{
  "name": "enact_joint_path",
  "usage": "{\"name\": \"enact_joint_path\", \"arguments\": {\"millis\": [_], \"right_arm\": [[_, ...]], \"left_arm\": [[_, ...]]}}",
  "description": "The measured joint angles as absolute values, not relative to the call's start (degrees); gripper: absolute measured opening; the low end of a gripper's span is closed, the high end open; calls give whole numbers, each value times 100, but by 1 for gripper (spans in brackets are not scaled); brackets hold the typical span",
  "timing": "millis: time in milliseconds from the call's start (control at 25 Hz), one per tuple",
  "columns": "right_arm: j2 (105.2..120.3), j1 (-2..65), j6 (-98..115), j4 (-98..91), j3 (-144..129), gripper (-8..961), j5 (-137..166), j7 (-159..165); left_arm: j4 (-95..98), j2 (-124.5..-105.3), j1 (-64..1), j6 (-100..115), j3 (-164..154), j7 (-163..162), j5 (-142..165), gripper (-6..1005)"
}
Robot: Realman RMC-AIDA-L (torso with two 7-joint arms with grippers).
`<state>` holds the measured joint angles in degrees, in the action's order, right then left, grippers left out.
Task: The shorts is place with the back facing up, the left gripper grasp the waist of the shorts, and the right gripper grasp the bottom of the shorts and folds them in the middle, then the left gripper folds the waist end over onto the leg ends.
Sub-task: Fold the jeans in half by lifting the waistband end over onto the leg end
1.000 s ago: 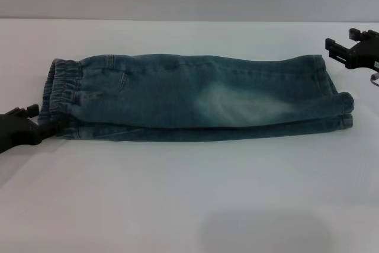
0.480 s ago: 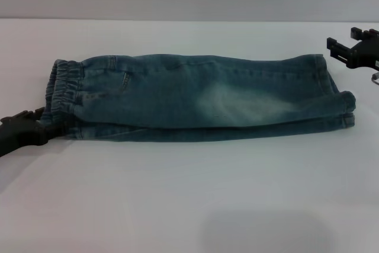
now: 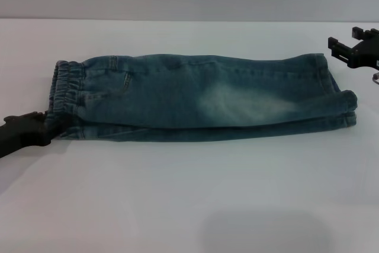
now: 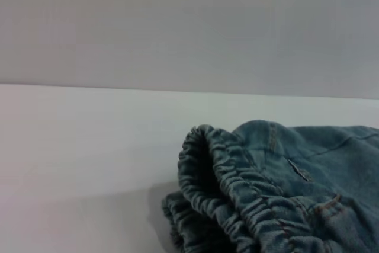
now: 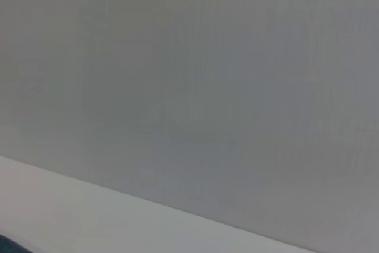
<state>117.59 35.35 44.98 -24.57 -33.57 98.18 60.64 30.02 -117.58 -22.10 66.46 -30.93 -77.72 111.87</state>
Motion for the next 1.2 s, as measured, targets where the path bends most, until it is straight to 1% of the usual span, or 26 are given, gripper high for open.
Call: {"name": "enact_joint_path", "arguments": {"millis": [440,760,960,1200], "right_arm": [[11786,3520,4500,-2443,-3357,592,9817,6064],[11874,3635,4521,-2345,-3395,593,9806,5889],[11890,3907,4581,-1912,-3441,593,9525,5532],[11917,4422,4713,-1101,-3455,592,9495,5001]], "left_arm": [[3039,-11754,-2208,6860,-3015,-7719,11008,247],[3281,-11731,-2192,8159,-3014,-7819,10395,117],[3358,-11723,-2362,8672,-3015,-8115,10061,106],[3489,-11739,-2830,8870,-3022,-8533,9933,105]]}}
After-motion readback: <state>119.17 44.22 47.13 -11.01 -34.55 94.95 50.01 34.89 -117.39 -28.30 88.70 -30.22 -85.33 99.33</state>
